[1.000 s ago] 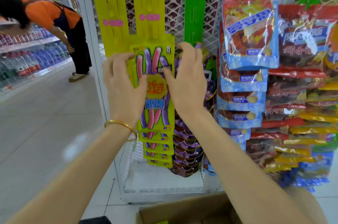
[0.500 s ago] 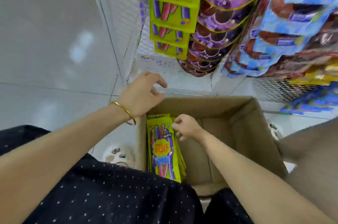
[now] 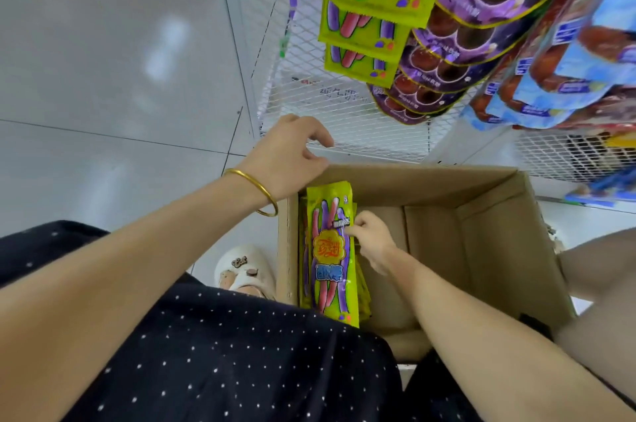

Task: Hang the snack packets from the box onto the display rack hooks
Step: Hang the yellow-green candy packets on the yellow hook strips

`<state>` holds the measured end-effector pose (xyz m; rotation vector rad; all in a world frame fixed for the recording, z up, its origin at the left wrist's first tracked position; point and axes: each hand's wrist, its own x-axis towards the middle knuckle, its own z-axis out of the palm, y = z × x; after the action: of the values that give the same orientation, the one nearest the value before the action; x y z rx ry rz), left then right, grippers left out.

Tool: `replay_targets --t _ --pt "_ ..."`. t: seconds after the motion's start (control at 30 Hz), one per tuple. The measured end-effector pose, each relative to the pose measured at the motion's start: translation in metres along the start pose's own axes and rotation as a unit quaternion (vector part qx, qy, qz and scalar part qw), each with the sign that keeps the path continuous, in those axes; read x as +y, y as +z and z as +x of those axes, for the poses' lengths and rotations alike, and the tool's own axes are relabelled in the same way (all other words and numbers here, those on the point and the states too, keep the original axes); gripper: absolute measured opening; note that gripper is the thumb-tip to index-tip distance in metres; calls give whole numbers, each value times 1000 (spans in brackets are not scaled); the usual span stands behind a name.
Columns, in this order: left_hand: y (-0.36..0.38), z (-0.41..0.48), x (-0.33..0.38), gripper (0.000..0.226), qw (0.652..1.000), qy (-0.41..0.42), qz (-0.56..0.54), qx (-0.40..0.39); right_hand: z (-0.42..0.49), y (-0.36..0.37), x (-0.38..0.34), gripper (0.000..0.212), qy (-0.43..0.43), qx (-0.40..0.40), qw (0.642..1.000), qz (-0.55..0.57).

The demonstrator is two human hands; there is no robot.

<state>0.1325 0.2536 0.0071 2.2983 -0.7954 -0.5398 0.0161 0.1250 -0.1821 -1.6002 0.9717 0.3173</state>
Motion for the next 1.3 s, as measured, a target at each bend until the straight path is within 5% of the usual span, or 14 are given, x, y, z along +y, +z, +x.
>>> replay_targets --t 0.23,0.37,0.5,0.67,0.8,0.9,1.07,1.3 --pt "8 8 5 66 997 -74 2 4 -41 -71 -64 33 -118 -91 975 168" --pt "-1 9 37 15 998 -22 -56 36 -79 -102 -108 21 -212 -101 952 197" --pt "-28 5 83 13 992 19 -119 41 -126 -120 -155 40 -399 40 904 151" --pt "-91 3 146 14 985 57 -163 19 -179 -125 -211 48 -525 295 786 141" --pt "-165 5 201 35 981 116 -150 46 -219 -150 -281 43 -666 334 662 85" --pt "-212 1 242 12 969 179 -131 109 -241 -173 -330 27 -735 357 576 1" --pt "-267 22 290 22 883 277 -127 358 -263 -197 -398 29 -721 366 588 -5" --pt "-291 66 319 34 838 246 -152 463 -270 -205 -462 25 -710 357 606 38"
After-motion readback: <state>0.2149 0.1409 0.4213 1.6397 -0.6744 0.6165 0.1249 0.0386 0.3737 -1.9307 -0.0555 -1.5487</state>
